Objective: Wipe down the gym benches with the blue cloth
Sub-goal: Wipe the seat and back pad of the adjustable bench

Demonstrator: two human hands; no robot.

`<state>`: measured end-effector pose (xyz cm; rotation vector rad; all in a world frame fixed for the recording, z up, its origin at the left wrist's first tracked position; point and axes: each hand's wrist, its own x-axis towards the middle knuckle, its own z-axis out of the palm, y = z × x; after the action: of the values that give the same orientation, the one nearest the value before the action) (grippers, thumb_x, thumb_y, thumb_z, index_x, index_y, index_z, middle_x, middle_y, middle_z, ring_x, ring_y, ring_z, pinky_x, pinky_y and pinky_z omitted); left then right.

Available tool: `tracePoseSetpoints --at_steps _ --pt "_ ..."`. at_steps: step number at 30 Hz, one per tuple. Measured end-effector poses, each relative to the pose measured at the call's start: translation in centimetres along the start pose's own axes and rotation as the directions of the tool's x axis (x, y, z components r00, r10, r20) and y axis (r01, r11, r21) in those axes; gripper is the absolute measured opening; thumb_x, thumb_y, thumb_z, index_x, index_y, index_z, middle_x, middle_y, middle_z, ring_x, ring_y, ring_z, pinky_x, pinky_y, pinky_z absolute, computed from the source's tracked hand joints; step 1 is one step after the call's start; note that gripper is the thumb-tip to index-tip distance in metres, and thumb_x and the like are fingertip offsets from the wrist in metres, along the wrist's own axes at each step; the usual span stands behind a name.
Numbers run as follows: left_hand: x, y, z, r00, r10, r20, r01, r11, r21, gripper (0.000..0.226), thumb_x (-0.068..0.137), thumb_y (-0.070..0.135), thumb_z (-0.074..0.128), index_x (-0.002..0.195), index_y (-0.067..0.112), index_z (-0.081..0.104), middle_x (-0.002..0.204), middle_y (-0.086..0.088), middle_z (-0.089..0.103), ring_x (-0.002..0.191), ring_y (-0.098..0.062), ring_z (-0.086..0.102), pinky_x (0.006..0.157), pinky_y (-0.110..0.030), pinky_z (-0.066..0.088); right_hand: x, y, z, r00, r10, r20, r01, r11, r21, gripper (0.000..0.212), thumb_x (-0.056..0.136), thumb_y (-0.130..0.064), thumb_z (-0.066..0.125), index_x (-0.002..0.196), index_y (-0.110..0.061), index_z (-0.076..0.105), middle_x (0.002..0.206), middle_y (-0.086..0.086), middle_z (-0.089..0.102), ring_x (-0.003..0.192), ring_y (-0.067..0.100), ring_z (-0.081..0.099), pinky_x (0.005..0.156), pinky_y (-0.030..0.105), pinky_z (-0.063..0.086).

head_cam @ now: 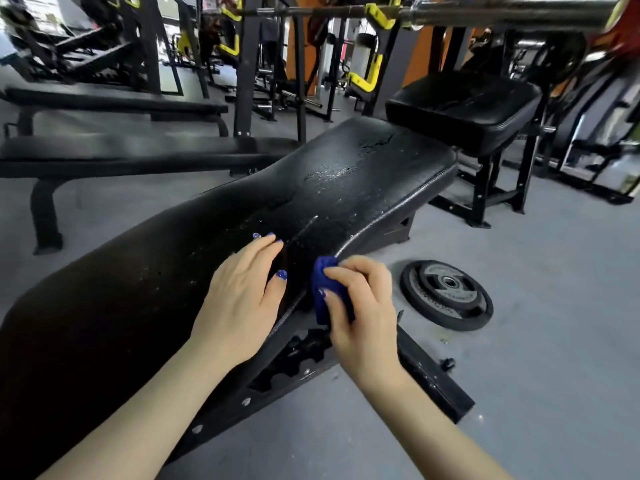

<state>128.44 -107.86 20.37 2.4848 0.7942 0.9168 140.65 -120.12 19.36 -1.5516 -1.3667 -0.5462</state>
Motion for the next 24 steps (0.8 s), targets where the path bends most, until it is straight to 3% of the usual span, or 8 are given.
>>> tracePoseSetpoints --at_steps 3,7,10,15,18,21,24 --pt "0.0 0.0 0.0 1.000 -0.001 -0.008 0.001 1.000 -0.007 0.049 0.100 0.030 0.040 0.148 0.020 0.036 0.155 0.010 0.029 0.143 -0.006 0.020 0.118 -0.031 0.017 2.6 -0.2 -0.4 0.964 -0.158 0.214 0.197 0.965 -0.172 0.016 0.091 -0.005 0.061 0.106 -0.003 0.065 0.109 0.010 0.057 0.097 0.023 0.048 0.090 0.028 0.041" --pt "0.1 -0.1 0.1 1.000 0.019 -0.006 -0.019 1.000 0.006 0.052 0.099 0.036 0.029 0.147 0.019 0.037 0.155 0.009 0.030 0.143 -0.007 0.021 0.119 -0.033 0.017 6.5 1.9 -2.8 0.854 -0.289 0.433 0.407 0.889 -0.209 0.013 0.089 -0.006 0.058 0.098 -0.003 0.067 0.102 0.013 0.059 0.086 0.031 0.051 0.081 0.040 0.045" --pt "0.0 -0.3 0.2 0.999 0.037 0.010 -0.037 0.999 0.022 0.059 0.095 0.041 0.023 0.149 0.018 0.035 0.156 0.009 0.027 0.144 -0.006 0.018 0.118 -0.031 0.013 11.0 4.7 -4.2 0.910 -0.234 0.343 0.366 0.843 -0.394 0.013 0.085 -0.005 0.058 0.093 -0.005 0.069 0.096 0.013 0.059 0.084 0.034 0.051 0.078 0.045 0.045" --pt "-0.1 -0.5 0.4 0.999 0.039 0.009 -0.040 0.998 0.051 0.061 0.095 0.043 0.019 0.149 0.020 0.033 0.156 0.009 0.025 0.144 -0.006 0.016 0.117 -0.029 0.007 10.1 4.8 -2.1 0.998 -0.057 0.003 0.049 0.822 -0.567 0.013 0.084 -0.001 0.054 0.090 -0.001 0.065 0.096 0.018 0.056 0.086 0.036 0.049 0.079 0.045 0.043" --pt "-0.1 -0.4 0.4 0.999 0.047 -0.004 -0.047 0.997 0.057 0.063 0.093 0.045 0.018 0.147 0.019 0.036 0.155 0.009 0.029 0.144 -0.007 0.020 0.117 -0.030 0.010 6.1 1.3 1.3 0.998 -0.043 -0.051 0.016 0.899 -0.437 0.011 0.085 -0.001 0.055 0.093 -0.001 0.062 0.099 0.017 0.055 0.089 0.032 0.046 0.082 0.039 0.038" --pt "0.0 -0.4 0.4 0.999 0.040 -0.002 -0.040 0.997 0.061 0.060 0.094 0.043 0.023 0.147 0.018 0.037 0.155 0.008 0.029 0.143 -0.008 0.021 0.116 -0.030 0.011 3.0 -0.4 1.4 0.984 -0.132 0.120 0.159 0.952 -0.260 0.012 0.089 0.000 0.057 0.099 -0.001 0.065 0.105 0.013 0.057 0.094 0.026 0.046 0.086 0.032 0.039" --pt "-0.1 -0.3 0.3 0.999 0.040 0.010 -0.041 0.997 0.070 0.062 0.094 0.044 0.018 0.148 0.019 0.035 0.156 0.010 0.026 0.144 -0.006 0.018 0.116 -0.028 0.009 4.2 2.2 -1.2 0.940 -0.238 0.245 0.283 0.944 -0.171 0.015 0.091 -0.002 0.059 0.104 -0.001 0.067 0.109 0.013 0.058 0.098 0.026 0.049 0.093 0.030 0.039"
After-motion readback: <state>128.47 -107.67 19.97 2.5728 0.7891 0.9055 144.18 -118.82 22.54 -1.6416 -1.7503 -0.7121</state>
